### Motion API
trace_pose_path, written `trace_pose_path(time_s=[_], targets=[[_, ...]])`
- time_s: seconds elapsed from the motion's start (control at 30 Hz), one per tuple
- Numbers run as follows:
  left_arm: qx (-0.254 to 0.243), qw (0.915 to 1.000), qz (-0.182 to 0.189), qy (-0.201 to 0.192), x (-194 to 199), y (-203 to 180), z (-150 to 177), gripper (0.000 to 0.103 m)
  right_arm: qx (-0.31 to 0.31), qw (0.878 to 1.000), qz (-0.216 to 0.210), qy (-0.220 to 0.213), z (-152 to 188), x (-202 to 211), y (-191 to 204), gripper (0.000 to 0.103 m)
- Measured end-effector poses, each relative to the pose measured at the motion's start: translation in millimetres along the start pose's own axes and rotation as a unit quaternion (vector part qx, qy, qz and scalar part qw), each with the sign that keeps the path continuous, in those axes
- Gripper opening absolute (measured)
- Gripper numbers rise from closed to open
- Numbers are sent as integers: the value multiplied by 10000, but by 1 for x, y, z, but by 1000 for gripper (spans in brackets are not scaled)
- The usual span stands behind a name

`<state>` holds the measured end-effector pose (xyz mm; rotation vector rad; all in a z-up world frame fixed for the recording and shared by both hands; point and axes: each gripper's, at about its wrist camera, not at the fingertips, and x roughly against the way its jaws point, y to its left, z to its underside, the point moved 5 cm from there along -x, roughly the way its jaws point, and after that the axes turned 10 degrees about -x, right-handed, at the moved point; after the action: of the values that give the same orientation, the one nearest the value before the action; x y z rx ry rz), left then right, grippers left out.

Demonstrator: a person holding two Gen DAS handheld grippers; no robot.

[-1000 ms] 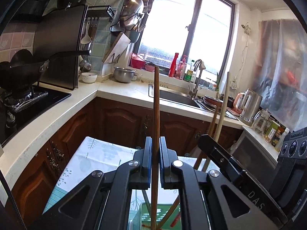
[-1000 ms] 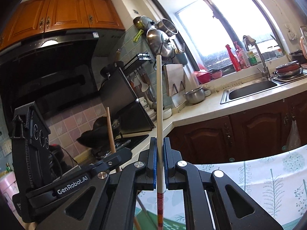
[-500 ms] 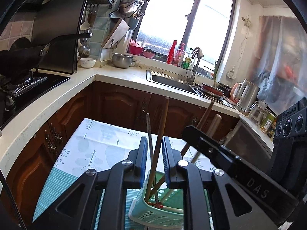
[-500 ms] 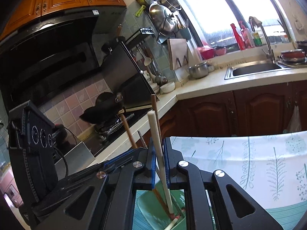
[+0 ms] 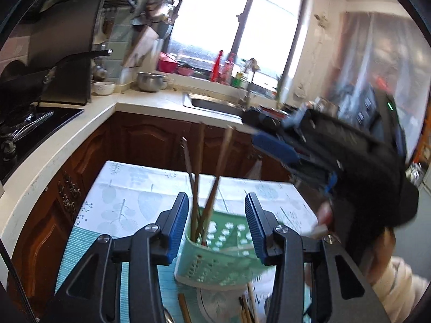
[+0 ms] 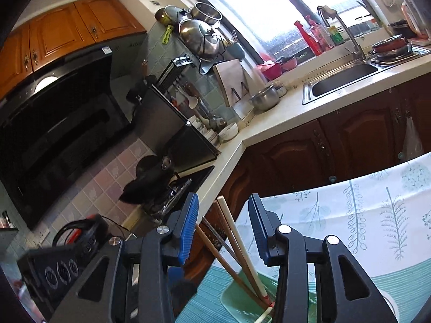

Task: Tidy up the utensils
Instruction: 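Lower both chopsticks into the holder and open the left tool, then withdraw both open tools up and away from the green holder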

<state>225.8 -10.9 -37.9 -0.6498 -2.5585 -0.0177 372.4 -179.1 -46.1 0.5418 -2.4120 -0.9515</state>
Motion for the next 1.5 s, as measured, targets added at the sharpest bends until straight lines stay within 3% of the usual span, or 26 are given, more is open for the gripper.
trace_pose_path(time_s=[0.23, 0.3, 0.43, 0.63, 0.9, 0.97, 1.07, 1.23, 1.5], targets=[[-822, 9957, 168, 385, -11, -30, 24, 41, 30, 9998, -1, 194, -3, 1, 5, 40], [-866, 9957, 99, 297, -12, -33, 26, 41, 106, 9996, 43, 251, -3, 0, 6, 42], [-759, 9960, 289, 363, -16, -31, 27, 40, -102, 9997, 52, 228, -8, 3, -1, 56], [-887, 9942, 401, 449, -20, -35, 32, 40, -51, 9994, 28, 355, -10, 0, 0, 59], [-975, 9937, 451, 330, -24, -41, 31, 40, 488, 9976, 99, 480, -7, -3, 17, 67], [-1007, 9936, 423, 299, -26, -42, 31, 32, 828, 9947, 222, 576, -5, -7, 24, 67], [-934, 9935, 533, 361, -31, -42, 28, 13, 1397, 9866, 317, 775, 3, -12, 37, 67], [-756, 9955, 510, 264, -32, -38, 22, 12, 1834, 9792, 301, 815, 16, -11, 56, 67], [144, 9983, 395, 409, -34, -8, 4, 5, 1453, 9892, 202, 69, 10, 26, 64, 67]])
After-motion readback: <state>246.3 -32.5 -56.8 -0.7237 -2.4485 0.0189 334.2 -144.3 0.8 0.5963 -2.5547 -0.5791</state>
